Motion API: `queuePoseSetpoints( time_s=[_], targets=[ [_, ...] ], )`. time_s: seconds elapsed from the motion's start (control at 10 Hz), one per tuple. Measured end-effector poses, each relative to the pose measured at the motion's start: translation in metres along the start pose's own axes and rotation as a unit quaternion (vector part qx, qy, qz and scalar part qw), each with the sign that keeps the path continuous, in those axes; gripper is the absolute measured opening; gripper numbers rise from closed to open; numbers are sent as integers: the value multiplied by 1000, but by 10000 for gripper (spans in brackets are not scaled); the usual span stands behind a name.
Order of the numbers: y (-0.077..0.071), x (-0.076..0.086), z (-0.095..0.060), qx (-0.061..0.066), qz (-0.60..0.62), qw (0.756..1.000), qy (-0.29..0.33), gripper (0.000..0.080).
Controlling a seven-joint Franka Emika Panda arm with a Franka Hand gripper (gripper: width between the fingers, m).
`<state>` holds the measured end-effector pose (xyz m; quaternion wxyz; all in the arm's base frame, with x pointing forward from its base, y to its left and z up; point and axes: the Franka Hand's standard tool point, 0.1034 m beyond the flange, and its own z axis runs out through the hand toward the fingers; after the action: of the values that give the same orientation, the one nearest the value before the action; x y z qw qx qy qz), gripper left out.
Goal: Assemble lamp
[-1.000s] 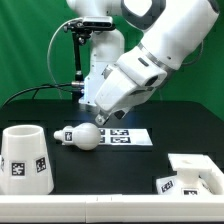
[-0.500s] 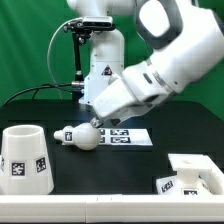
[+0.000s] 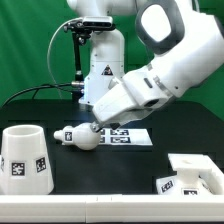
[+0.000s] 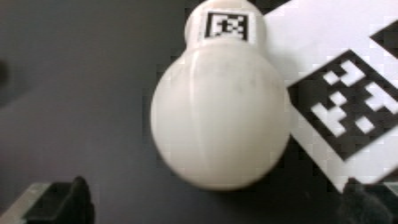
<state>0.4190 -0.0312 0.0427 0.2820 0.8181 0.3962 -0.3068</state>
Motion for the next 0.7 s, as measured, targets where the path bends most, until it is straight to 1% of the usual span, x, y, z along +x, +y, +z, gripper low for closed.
queuePoseSetpoints(
  time_s=[0.1, 0.2, 0.5, 0.6, 0.7],
  targets=[
    [-3, 2, 0, 5, 14, 1000, -2, 698],
    [-6, 5, -3, 19, 22, 1000, 1, 698],
    [-6, 6, -3, 19, 20, 1000, 3, 698],
    [-7, 5, 0, 20, 20, 1000, 1, 698],
    [-9, -1, 13, 23, 15, 1000, -9, 698]
  ],
)
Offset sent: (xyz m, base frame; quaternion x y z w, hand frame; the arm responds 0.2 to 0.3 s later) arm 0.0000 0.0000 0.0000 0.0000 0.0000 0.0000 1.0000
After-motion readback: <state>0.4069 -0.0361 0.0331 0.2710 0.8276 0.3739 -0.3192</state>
